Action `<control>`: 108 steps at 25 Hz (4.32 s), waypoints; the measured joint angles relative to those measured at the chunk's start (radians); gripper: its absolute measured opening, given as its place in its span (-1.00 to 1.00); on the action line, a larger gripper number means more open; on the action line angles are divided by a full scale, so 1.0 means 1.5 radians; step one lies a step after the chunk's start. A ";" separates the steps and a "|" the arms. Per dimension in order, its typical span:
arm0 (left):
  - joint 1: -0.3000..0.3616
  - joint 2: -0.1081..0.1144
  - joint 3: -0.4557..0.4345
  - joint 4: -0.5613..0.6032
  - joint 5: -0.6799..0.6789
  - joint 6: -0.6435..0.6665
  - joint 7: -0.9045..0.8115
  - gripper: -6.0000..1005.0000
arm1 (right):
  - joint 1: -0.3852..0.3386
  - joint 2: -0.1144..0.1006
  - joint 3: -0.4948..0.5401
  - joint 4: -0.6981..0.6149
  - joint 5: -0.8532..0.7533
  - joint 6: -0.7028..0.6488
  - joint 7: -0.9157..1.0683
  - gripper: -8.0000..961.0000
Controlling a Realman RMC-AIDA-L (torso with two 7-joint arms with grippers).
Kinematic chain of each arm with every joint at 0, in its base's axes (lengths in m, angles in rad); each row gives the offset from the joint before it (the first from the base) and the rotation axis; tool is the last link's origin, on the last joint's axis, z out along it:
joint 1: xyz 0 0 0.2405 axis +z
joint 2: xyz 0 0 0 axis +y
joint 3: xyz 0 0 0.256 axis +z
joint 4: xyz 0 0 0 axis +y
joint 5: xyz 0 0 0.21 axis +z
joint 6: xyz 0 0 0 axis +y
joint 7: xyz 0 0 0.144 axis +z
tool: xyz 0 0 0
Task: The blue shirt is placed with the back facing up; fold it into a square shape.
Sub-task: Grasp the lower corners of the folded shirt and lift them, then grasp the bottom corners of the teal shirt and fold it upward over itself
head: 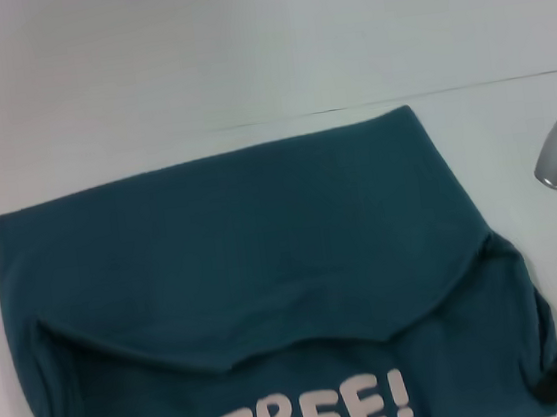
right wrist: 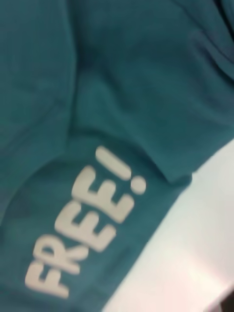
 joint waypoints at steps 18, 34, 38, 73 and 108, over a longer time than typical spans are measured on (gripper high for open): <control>0.039 -0.016 -0.019 0.027 -0.003 0.113 0.015 -0.75 | -0.024 0.002 -0.001 0.025 0.018 -0.037 -0.042 -0.88; -0.011 0.025 -0.104 0.020 -0.058 0.121 0.020 -0.75 | 0.000 -0.041 0.102 -0.062 0.108 -0.056 -0.052 -0.87; -0.028 0.043 -0.172 0.019 -0.080 0.120 0.016 -0.75 | 0.017 -0.063 0.162 -0.064 0.145 -0.038 -0.050 -0.87; -0.059 -0.008 -0.066 -0.077 -0.190 -0.512 0.063 -0.76 | 0.115 -0.001 0.071 0.254 0.173 0.708 -0.015 -0.84; -0.026 -0.053 -0.043 -0.041 -0.200 -0.660 0.059 -0.71 | 0.129 0.004 -0.008 0.332 0.312 0.890 -0.068 -0.82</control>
